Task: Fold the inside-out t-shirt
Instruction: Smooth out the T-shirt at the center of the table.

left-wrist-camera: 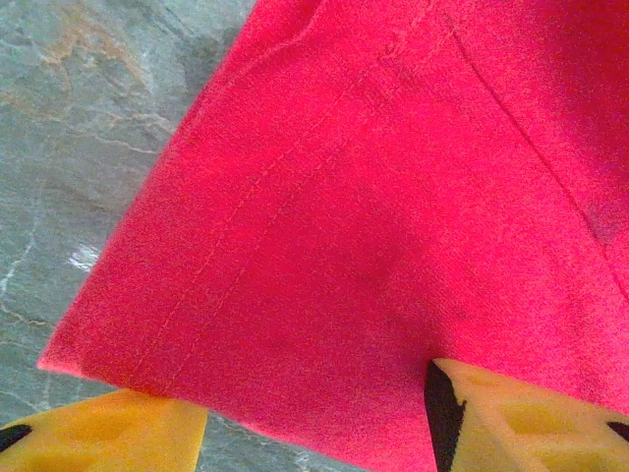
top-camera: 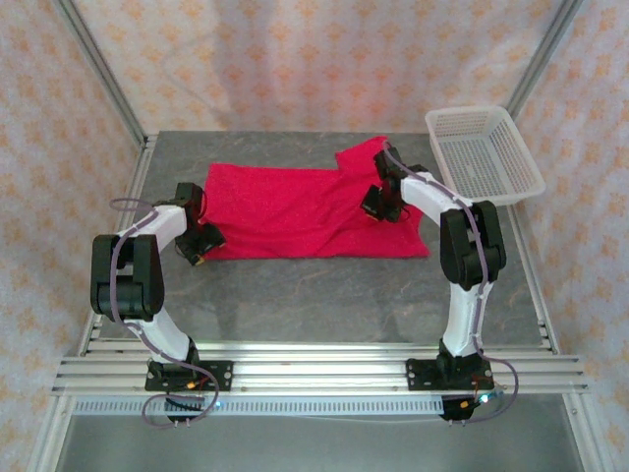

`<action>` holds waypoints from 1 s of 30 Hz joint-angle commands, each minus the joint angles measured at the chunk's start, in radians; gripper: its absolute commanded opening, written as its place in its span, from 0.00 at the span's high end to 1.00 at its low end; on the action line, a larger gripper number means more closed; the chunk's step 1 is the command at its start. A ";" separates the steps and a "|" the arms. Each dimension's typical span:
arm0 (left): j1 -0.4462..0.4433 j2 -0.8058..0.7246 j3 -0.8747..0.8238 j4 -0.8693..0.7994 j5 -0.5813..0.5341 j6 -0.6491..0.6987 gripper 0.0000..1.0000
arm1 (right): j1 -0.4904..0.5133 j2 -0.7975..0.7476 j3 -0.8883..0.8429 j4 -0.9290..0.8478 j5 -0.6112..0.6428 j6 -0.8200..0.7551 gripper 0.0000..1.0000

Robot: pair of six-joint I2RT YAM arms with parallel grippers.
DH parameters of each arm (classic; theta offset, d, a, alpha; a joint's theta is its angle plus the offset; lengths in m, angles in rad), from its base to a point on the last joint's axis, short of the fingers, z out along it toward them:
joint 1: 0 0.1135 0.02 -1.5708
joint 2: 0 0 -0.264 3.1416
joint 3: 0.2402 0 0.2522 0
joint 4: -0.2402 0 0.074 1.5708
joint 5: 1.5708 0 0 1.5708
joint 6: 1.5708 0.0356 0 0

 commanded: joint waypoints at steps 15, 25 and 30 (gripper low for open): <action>0.007 -0.085 -0.045 0.008 -0.020 -0.027 0.40 | 0.010 0.581 1.006 -0.246 -0.086 0.029 0.73; 0.017 -0.126 -0.039 -0.045 -0.054 -0.001 0.39 | 0.011 0.240 0.588 -0.234 0.001 -0.076 0.49; 0.032 -0.076 -0.029 0.013 -0.005 -0.025 0.40 | 0.012 -0.049 0.114 -0.006 -0.005 -0.032 0.47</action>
